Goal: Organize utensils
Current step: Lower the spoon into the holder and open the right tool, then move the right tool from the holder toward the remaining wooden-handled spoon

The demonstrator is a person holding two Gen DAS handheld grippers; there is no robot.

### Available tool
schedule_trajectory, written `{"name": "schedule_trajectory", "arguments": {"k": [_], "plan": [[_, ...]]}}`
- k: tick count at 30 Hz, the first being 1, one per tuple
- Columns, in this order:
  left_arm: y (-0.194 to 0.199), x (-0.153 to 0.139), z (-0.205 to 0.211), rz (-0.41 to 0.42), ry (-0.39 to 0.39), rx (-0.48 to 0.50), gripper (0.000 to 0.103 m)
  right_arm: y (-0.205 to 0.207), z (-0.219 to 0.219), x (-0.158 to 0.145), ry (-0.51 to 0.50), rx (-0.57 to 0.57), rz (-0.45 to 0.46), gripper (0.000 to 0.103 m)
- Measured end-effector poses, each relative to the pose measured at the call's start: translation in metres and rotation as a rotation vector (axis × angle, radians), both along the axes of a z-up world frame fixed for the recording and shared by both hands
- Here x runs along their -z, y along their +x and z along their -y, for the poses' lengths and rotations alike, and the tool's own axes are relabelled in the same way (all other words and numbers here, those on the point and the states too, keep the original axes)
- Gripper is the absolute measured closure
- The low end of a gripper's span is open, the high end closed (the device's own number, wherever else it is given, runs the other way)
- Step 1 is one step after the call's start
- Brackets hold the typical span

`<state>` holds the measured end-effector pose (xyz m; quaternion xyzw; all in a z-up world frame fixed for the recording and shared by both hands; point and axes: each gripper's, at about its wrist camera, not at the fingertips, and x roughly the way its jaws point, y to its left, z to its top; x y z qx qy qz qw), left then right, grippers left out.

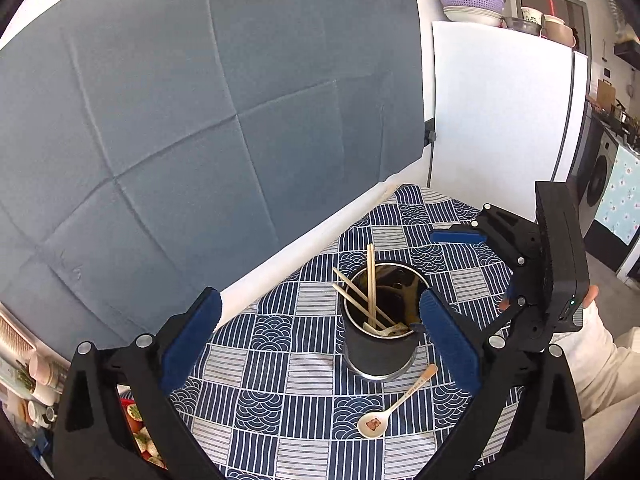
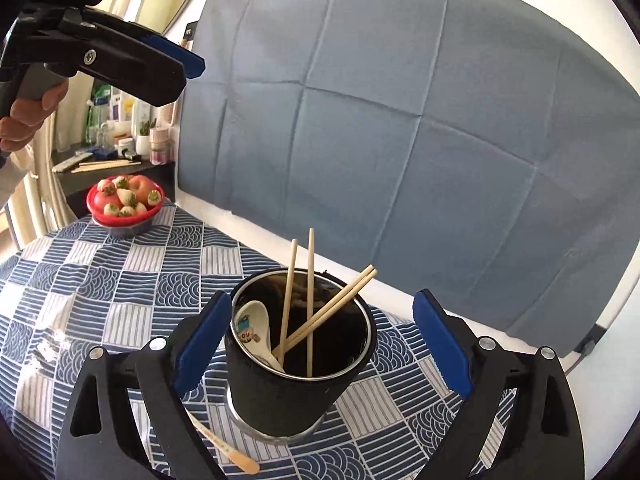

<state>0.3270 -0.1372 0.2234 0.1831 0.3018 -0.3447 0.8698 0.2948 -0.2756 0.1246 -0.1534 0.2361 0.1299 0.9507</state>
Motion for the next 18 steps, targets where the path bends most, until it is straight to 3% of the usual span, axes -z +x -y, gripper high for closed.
{"name": "schedule_trajectory", "arguments": {"k": [18], "plan": [[0.001, 0.092, -0.048, -0.18, -0.033, -0.055, 0.006, -0.03, -0.006, 0.012, -0.038, -0.009, -0.045, 0.014]]}}
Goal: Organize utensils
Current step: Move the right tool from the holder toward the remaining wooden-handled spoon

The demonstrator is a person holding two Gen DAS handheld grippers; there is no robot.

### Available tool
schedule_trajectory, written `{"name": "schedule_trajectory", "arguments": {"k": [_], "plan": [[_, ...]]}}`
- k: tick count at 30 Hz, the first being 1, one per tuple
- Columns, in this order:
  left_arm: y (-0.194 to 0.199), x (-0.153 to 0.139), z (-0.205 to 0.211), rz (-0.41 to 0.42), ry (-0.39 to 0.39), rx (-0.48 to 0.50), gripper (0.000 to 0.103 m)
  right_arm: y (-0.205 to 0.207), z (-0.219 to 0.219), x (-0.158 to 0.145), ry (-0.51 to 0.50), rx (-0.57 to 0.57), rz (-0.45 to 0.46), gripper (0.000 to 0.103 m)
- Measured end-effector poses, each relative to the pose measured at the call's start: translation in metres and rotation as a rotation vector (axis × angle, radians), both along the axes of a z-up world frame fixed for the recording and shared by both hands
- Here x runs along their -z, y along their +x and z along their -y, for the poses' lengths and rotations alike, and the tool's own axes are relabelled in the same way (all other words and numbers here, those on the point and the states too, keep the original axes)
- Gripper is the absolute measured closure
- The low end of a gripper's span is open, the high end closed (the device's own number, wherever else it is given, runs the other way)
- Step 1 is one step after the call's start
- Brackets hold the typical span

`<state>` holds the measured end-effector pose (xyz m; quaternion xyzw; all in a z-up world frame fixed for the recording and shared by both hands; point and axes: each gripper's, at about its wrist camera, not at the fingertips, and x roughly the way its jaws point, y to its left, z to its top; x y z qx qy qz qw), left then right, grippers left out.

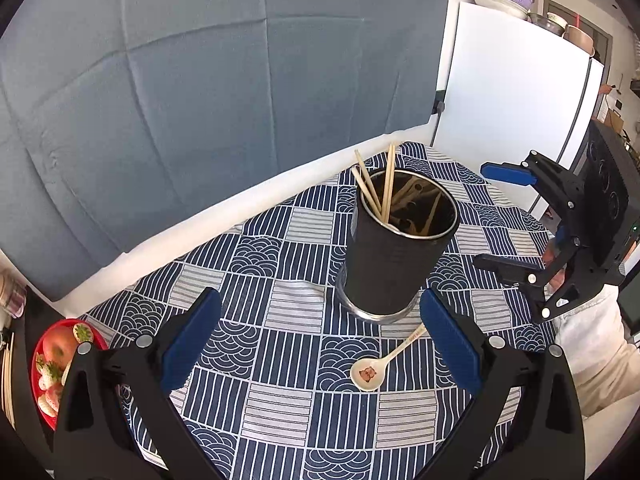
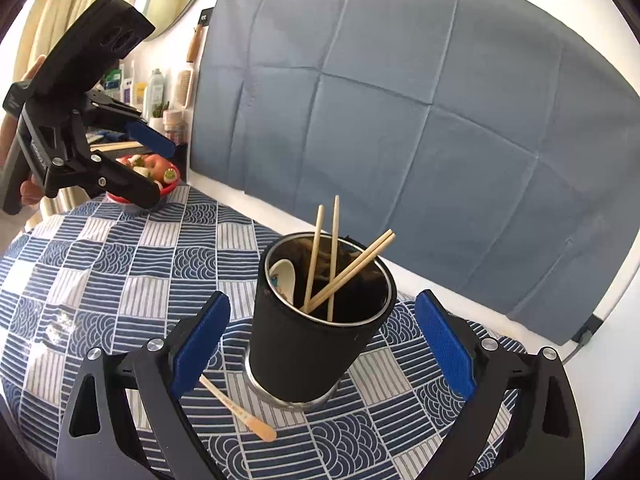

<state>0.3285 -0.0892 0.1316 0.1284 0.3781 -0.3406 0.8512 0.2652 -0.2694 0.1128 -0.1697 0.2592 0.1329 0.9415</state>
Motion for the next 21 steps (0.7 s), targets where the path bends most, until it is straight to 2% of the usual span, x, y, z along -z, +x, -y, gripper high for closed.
{"name": "schedule_trajectory", "arguments": {"k": [7, 21], "plan": [[-0.002, 0.027, -0.01, -0.056, -0.021, -0.006, 0.006, -0.008, -0.005, 0.019, -0.017, -0.038, -0.049, 0.014], [-0.009, 0.068, -0.01, -0.133, 0.023, -0.033, 0.006, -0.006, -0.015, 0.068, -0.067, -0.121, -0.2, 0.014]]}}
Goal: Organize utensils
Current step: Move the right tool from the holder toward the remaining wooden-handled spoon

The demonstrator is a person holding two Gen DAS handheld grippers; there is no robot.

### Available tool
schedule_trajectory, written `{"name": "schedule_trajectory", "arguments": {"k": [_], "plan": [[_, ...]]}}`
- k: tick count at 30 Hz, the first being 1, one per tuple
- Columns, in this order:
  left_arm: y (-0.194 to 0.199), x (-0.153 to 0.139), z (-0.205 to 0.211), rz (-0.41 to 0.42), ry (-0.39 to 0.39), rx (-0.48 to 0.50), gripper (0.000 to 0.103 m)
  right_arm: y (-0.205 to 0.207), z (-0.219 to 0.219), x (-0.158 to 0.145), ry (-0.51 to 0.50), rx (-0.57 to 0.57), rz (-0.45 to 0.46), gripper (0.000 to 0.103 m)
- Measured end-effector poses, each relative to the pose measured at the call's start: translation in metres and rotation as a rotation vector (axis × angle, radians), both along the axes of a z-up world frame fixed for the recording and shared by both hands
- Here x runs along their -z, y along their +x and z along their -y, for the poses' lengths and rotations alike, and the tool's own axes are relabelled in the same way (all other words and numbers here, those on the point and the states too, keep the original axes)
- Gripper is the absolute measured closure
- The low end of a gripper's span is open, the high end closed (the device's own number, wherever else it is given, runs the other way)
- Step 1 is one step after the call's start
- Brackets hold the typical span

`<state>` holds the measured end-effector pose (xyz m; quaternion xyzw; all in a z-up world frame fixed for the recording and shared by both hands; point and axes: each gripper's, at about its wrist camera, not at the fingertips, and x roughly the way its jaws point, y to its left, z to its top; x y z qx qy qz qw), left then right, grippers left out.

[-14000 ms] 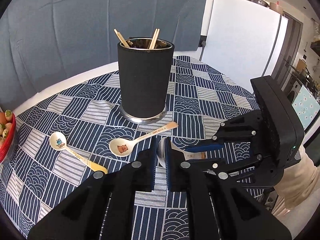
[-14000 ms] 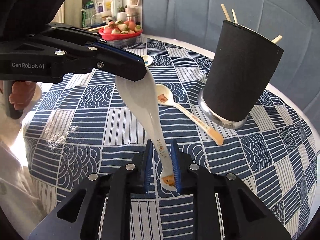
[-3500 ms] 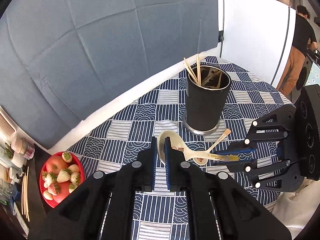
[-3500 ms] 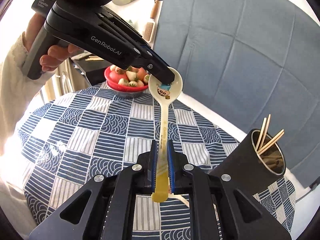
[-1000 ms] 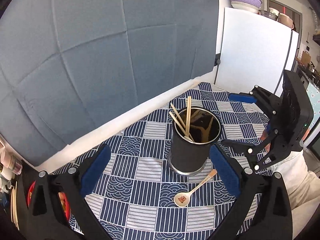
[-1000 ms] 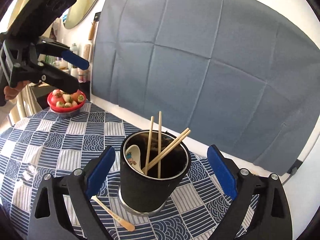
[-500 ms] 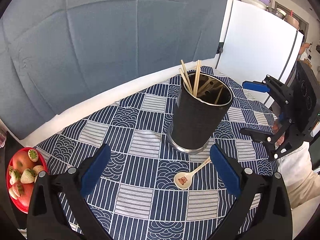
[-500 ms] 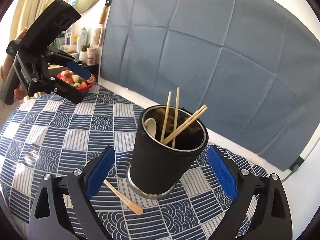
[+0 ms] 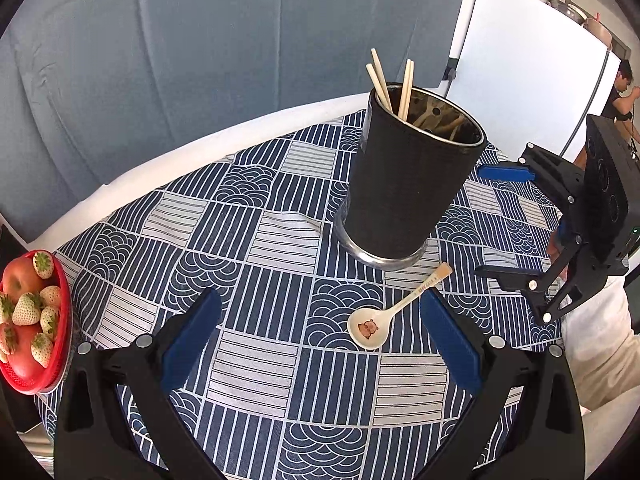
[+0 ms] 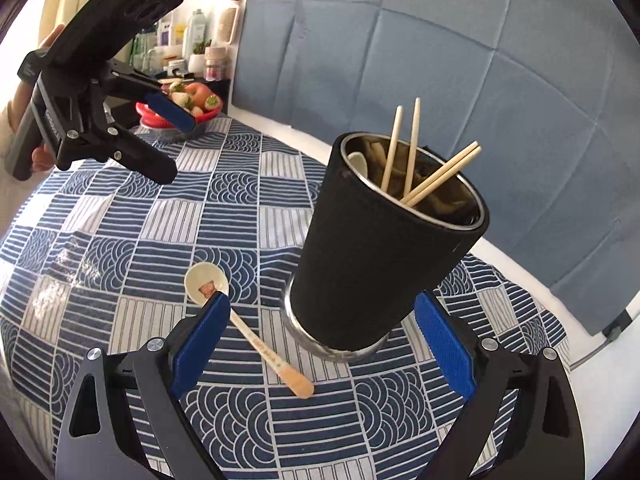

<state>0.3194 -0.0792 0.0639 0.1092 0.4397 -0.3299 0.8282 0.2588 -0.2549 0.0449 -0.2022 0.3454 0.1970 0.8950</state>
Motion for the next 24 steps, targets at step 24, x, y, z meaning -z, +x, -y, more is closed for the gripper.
{"name": "schedule_trajectory", "arguments": {"k": [24], "plan": [[0.002, 0.079, 0.025, -0.18, 0.045, -0.025, 0.006, 0.024, -0.002, 0.075, 0.005, -0.166, -0.28, 0.013]]}}
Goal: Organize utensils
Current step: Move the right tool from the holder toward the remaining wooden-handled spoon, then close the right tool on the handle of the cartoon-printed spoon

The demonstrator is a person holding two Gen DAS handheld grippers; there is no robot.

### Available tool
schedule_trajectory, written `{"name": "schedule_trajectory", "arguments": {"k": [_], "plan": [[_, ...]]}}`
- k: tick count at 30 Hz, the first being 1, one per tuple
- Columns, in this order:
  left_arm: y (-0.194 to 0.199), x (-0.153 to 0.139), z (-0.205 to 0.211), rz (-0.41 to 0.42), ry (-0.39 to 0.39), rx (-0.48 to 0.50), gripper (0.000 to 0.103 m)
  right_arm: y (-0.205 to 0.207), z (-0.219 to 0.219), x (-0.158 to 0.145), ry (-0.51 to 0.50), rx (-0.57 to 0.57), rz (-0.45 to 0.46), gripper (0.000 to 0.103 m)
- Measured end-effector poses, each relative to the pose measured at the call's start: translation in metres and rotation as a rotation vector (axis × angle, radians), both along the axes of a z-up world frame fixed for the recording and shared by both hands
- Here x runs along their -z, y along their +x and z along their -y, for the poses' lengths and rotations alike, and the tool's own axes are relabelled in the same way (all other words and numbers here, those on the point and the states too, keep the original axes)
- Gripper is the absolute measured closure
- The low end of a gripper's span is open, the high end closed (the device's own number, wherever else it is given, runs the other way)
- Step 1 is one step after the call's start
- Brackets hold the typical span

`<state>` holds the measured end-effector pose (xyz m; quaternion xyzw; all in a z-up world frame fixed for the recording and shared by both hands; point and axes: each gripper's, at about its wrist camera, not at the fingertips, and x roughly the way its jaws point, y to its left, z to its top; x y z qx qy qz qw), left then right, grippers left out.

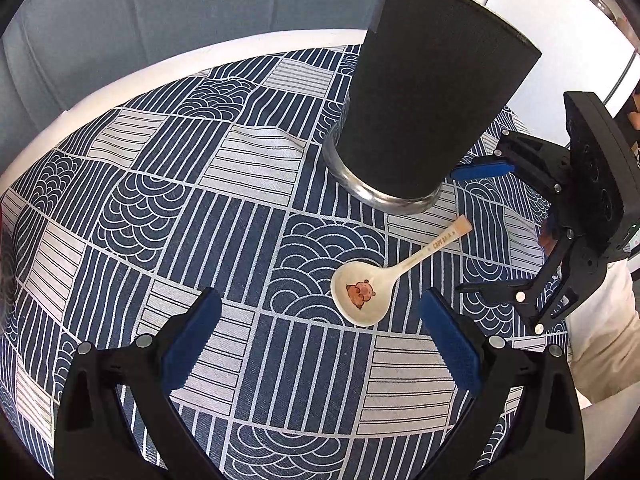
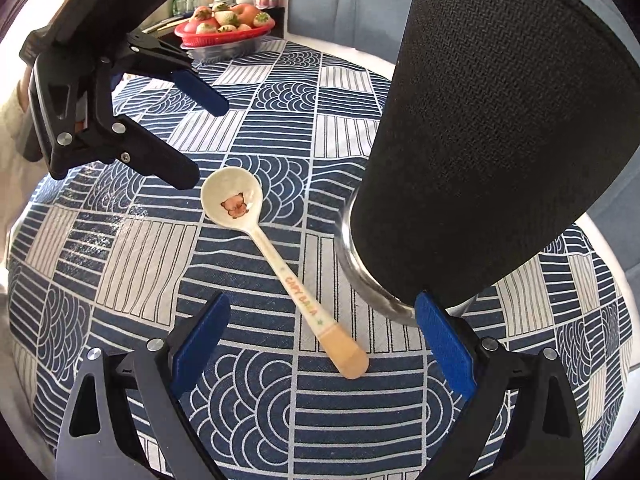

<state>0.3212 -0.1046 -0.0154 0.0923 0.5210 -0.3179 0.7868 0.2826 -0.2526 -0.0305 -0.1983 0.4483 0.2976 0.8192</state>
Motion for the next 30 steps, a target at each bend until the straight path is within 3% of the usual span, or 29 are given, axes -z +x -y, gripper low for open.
{"name": "schedule_trajectory", "arguments": {"k": [4, 9, 12, 14, 17, 19, 20, 21, 22, 24, 30], "plan": [[0.002, 0.006, 0.006, -0.022, 0.002, 0.002, 0.006, 0.003, 0.005, 0.0, 0.056, -0.007, -0.047, 0.014], [0.002, 0.013, 0.012, -0.026, 0.022, 0.007, 0.007, 0.0, 0.003, 0.005, 0.043, -0.041, -0.065, 0.016], [0.005, 0.017, 0.014, -0.045, 0.026, 0.001, 0.013, -0.001, -0.001, 0.01, 0.028, -0.061, -0.081, 0.028], [0.006, 0.019, 0.015, -0.049, 0.027, -0.002, 0.016, 0.0, -0.001, 0.011, 0.033, -0.059, -0.086, 0.028], [0.007, 0.02, 0.018, -0.04, 0.047, 0.002, 0.027, 0.001, -0.001, 0.011, 0.034, -0.057, -0.091, 0.028], [0.006, 0.019, 0.021, -0.013, 0.076, 0.014, 0.049, 0.001, -0.003, 0.01, 0.034, -0.064, -0.096, 0.034], [0.005, 0.018, 0.022, -0.012, 0.084, 0.023, 0.067, 0.001, -0.004, 0.01, 0.033, -0.073, -0.097, 0.037], [0.005, 0.018, 0.022, -0.019, 0.081, 0.029, 0.082, 0.0, -0.005, 0.009, 0.034, -0.086, -0.097, 0.046], [0.004, 0.017, 0.023, -0.029, 0.064, 0.042, 0.091, -0.001, -0.006, 0.008, 0.036, -0.101, -0.094, 0.063], [0.0, 0.015, 0.025, -0.013, 0.069, 0.054, 0.092, -0.005, -0.011, 0.005, 0.034, -0.129, -0.084, 0.088], [-0.006, 0.007, 0.025, 0.037, 0.102, 0.054, 0.094, -0.011, -0.021, 0.003, -0.01, -0.14, -0.038, 0.089]]}}
